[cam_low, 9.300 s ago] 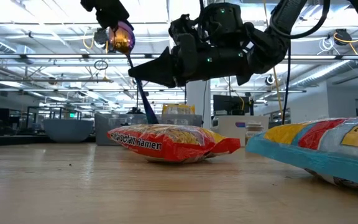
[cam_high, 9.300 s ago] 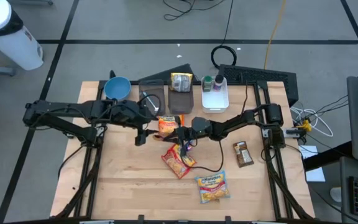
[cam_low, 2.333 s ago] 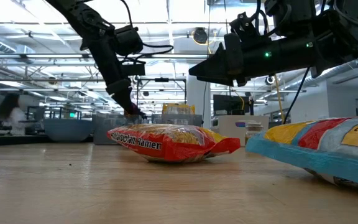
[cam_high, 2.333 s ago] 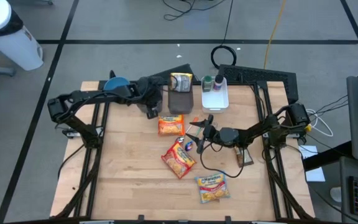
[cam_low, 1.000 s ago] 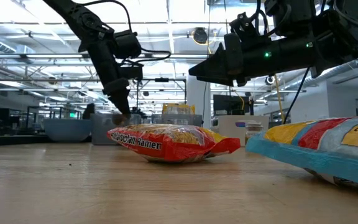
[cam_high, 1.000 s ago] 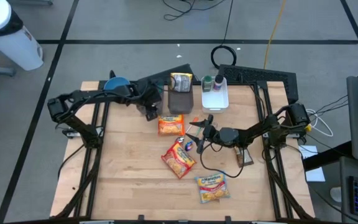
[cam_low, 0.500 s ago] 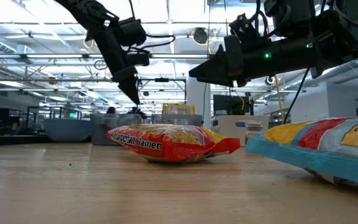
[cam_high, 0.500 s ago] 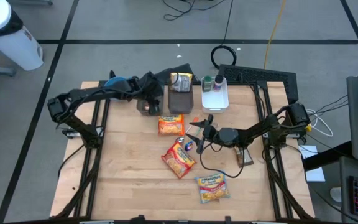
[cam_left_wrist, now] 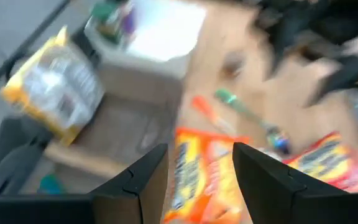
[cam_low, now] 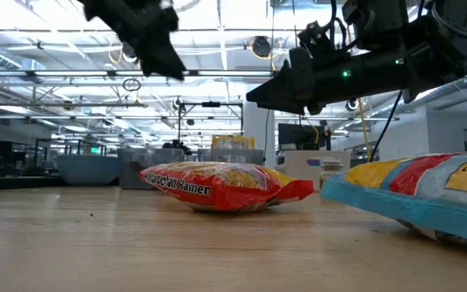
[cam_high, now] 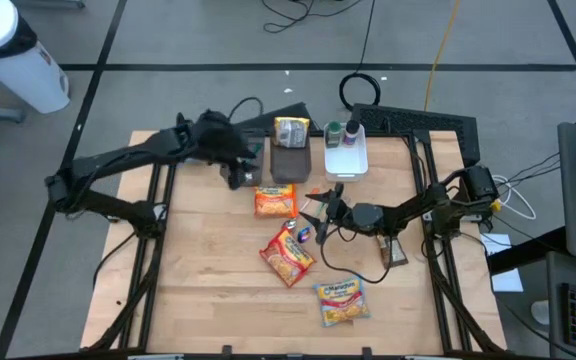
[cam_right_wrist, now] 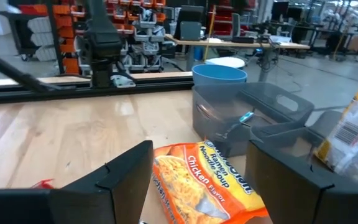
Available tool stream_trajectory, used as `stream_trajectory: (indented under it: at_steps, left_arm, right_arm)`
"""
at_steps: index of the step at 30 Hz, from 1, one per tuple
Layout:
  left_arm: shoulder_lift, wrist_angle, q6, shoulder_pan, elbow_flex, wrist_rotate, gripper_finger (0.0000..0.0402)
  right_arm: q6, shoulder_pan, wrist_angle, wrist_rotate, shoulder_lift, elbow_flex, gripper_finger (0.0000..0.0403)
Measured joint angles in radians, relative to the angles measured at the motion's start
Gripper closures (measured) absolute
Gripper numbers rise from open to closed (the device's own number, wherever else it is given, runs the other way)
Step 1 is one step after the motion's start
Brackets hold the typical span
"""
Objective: Pick & Place Food Item
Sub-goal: Put the orange noodle pack into the right black bin
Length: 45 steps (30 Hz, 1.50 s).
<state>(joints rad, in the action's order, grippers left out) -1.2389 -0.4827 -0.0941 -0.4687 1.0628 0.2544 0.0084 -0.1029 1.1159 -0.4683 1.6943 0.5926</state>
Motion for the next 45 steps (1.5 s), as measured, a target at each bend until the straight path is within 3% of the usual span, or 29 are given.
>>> stream_trajectory:
  at_steps: [14,24,30,35,45]
  left_arm:
    - [0.457,0.612,0.231,0.252,-0.607,0.004,0.0215]
    - [0.478,1.244,0.325,0.401,-0.96,-0.023,0.0215]
    - [0.464,1.305,0.317,0.429,-1.016,-0.133,0.0215]
    - [0.465,1.303,0.342,0.439,-1.015,-0.199,0.0215]
    - [0.441,1.304,0.375,0.469,-1.014,-0.234,0.0215]
  right_arm:
    - [0.033,0.018,-0.006,0.001,0.0,0.0,0.0149]
    - [0.11,0.046,0.018,0.001,0.0,0.0,0.0149]
    - [0.248,0.07,0.011,0.001,0.0,0.0,0.0149]
    - [0.242,0.068,-0.045,0.002,0.0,0.0,0.0149]
    - [0.234,0.036,-0.152,0.062,0.001,-0.001,0.0149]
